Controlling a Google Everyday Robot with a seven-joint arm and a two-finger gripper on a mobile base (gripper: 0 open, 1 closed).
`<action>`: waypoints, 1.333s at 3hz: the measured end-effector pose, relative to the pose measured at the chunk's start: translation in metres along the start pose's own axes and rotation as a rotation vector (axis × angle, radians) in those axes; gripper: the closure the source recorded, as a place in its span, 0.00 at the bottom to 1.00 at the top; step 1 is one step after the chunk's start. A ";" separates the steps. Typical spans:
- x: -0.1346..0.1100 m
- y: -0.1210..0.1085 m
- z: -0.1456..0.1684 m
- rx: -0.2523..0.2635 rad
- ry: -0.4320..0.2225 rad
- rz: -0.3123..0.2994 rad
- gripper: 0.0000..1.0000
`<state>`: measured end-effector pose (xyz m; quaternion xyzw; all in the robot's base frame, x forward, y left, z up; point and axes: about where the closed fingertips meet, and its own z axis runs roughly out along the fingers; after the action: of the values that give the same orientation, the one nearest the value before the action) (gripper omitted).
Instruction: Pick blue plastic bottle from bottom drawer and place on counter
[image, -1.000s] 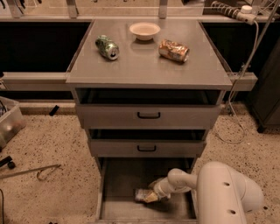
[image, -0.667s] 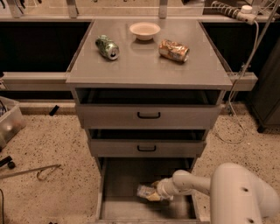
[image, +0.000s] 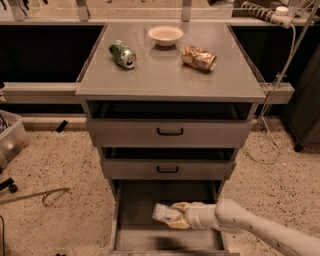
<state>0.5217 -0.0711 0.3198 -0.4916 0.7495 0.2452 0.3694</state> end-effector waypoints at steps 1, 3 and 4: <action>-0.025 0.019 -0.059 0.040 -0.097 -0.018 1.00; -0.009 0.031 -0.092 0.084 -0.096 0.015 1.00; -0.046 0.028 -0.116 0.098 -0.120 -0.038 1.00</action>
Offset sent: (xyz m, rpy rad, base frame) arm -0.0235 -0.0156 0.0448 0.0690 -0.0619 -0.0099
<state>0.4716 -0.1189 0.4270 -0.4714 0.7276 0.2303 0.4419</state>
